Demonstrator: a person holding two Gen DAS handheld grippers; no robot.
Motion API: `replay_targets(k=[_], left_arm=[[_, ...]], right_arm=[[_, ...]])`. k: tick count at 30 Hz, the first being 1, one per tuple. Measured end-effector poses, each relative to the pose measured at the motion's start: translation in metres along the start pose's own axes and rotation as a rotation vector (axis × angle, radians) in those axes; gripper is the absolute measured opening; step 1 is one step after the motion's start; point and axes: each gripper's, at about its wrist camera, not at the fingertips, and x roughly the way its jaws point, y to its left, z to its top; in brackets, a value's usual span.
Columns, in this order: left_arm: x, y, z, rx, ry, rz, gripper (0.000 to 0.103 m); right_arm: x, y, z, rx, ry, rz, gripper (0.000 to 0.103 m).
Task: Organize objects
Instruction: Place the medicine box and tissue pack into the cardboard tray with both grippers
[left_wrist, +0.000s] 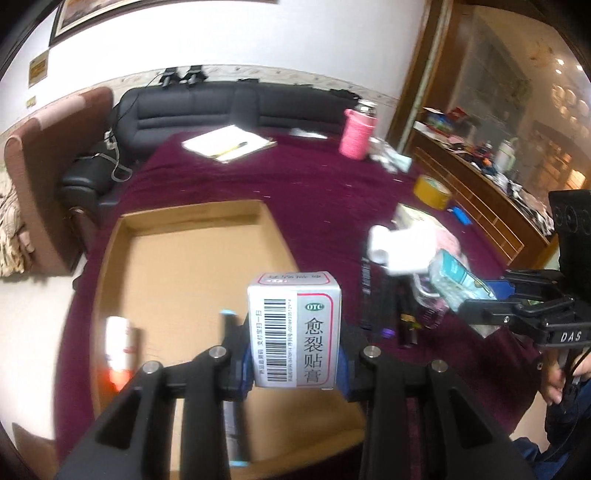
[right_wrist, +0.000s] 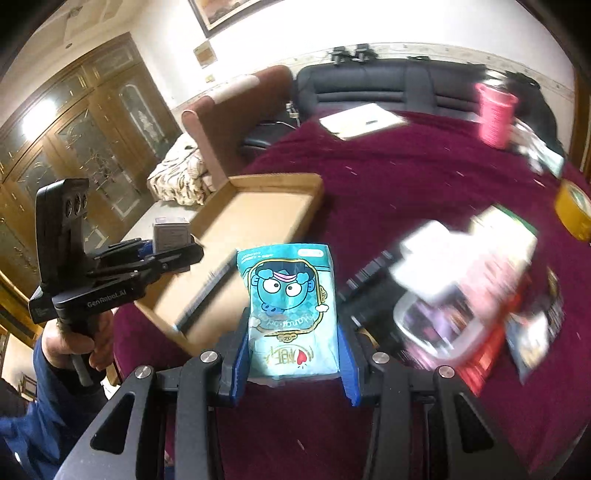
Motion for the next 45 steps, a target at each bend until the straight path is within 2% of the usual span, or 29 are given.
replay_targets(k=[4,10,15,20,30,31,36,42,45], left_arm=[[0.014,0.035,0.02,-0.064,0.039,0.018,0.033],[0.059,0.077,0.038,-0.147,0.113,0.074,0.033],[0.097,0.099,0.047,-0.21,0.183,0.08,0.033],[0.114,0.112,0.049,-0.241,0.205,0.083,0.032],[0.123,0.123,0.049,-0.264,0.21,0.1,0.034],[0.123,0.124,0.049,-0.267,0.21,0.104,0.036],[0.12,0.129,0.049,-0.283,0.197,0.128,0.057],[0.105,0.125,0.048,-0.279,0.165,0.13,0.063],[0.096,0.121,0.046,-0.282,0.146,0.136,0.065]], right_arm=[[0.043,0.02,0.036,-0.002,0.032,0.008,0.045],[0.118,0.027,0.082,0.035,0.082,-0.049,0.045],[0.166,0.025,0.099,0.046,0.112,-0.11,0.045],[0.195,0.027,0.103,0.023,0.13,-0.15,0.046],[0.203,0.03,0.102,-0.019,0.095,-0.202,0.054],[0.202,0.029,0.101,-0.015,0.092,-0.198,0.054],[0.2,0.023,0.103,0.015,0.086,-0.159,0.057],[0.19,0.016,0.101,0.073,0.069,-0.073,0.059],[0.183,0.016,0.1,0.08,0.061,-0.069,0.062]])
